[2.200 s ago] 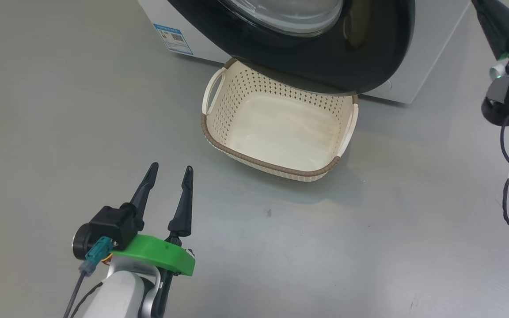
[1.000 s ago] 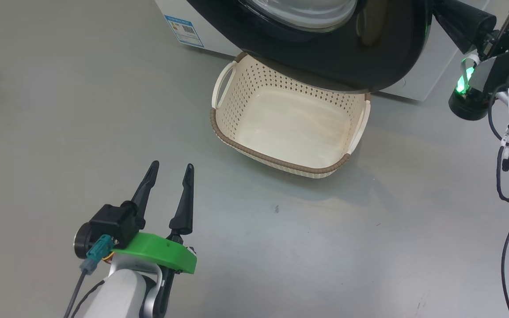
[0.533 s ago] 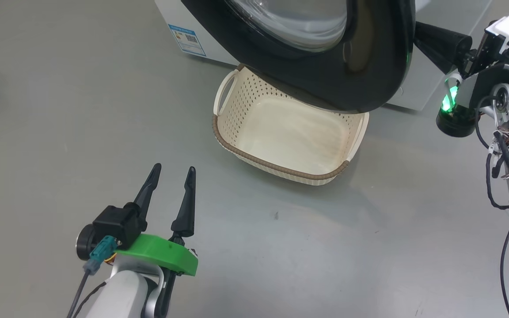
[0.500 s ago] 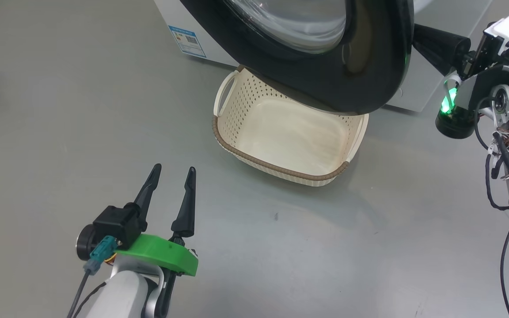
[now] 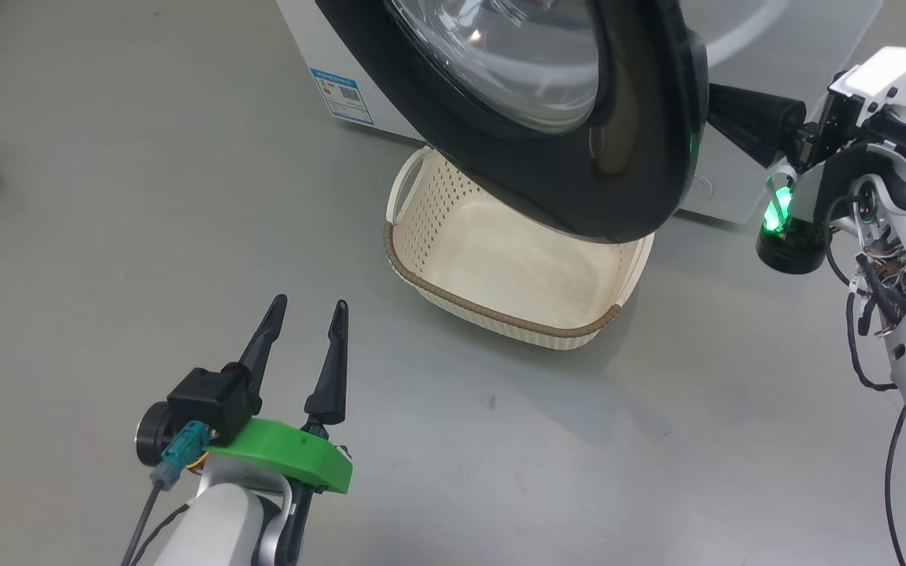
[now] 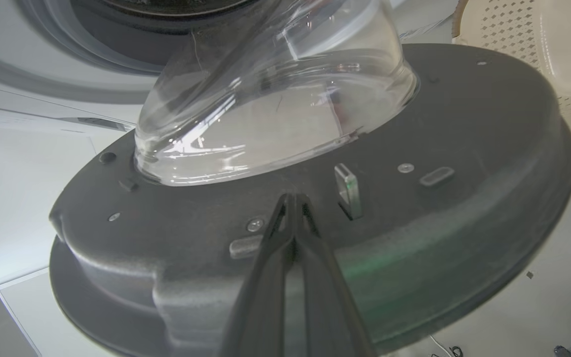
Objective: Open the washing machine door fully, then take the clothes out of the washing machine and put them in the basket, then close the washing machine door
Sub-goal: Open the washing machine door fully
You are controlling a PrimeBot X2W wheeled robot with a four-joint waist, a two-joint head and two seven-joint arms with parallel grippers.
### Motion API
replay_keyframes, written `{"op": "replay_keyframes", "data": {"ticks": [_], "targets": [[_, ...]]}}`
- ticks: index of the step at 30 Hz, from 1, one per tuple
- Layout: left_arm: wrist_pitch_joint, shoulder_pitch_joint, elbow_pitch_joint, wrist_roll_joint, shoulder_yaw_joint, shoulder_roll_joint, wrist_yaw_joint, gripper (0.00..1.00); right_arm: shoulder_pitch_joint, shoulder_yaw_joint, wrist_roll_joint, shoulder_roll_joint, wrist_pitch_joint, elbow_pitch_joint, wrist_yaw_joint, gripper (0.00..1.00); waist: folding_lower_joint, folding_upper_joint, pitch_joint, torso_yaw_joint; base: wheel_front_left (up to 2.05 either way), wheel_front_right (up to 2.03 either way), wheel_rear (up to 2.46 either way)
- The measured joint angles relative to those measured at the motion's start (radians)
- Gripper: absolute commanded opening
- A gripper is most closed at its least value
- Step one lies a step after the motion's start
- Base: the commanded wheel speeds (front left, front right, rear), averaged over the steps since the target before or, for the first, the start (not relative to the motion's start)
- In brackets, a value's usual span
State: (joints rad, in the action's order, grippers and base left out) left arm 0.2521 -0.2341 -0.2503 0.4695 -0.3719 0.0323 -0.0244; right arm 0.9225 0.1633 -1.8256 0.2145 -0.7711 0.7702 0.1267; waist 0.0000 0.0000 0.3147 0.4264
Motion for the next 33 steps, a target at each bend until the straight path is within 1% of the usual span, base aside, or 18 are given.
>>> {"op": "replay_keyframes", "data": {"ticks": [16, 23, 33], "targets": [[0.000, 0.011, -0.003, -0.008, 0.006, 0.000, -0.002, 1.00, -0.056, 0.065, -0.003, -0.038, -0.058, 0.012, 0.000, 0.00, 0.0000, 0.0000, -0.056, 0.027, 0.00, 0.00, 0.00], [0.000, 0.026, -0.005, -0.008, 0.005, 0.000, -0.002, 1.00, -0.091, 0.098, -0.005, -0.079, -0.083, 0.012, 0.000, 0.00, 0.0000, 0.0000, -0.082, 0.045, 0.00, 0.00, 0.00], [0.000, 0.051, -0.006, -0.008, 0.011, 0.001, -0.007, 1.00, -0.119, 0.143, -0.018, -0.120, -0.114, -0.002, 0.000, 0.00, 0.0000, 0.0000, -0.105, 0.063, 0.00, 0.00, 0.00]]}}
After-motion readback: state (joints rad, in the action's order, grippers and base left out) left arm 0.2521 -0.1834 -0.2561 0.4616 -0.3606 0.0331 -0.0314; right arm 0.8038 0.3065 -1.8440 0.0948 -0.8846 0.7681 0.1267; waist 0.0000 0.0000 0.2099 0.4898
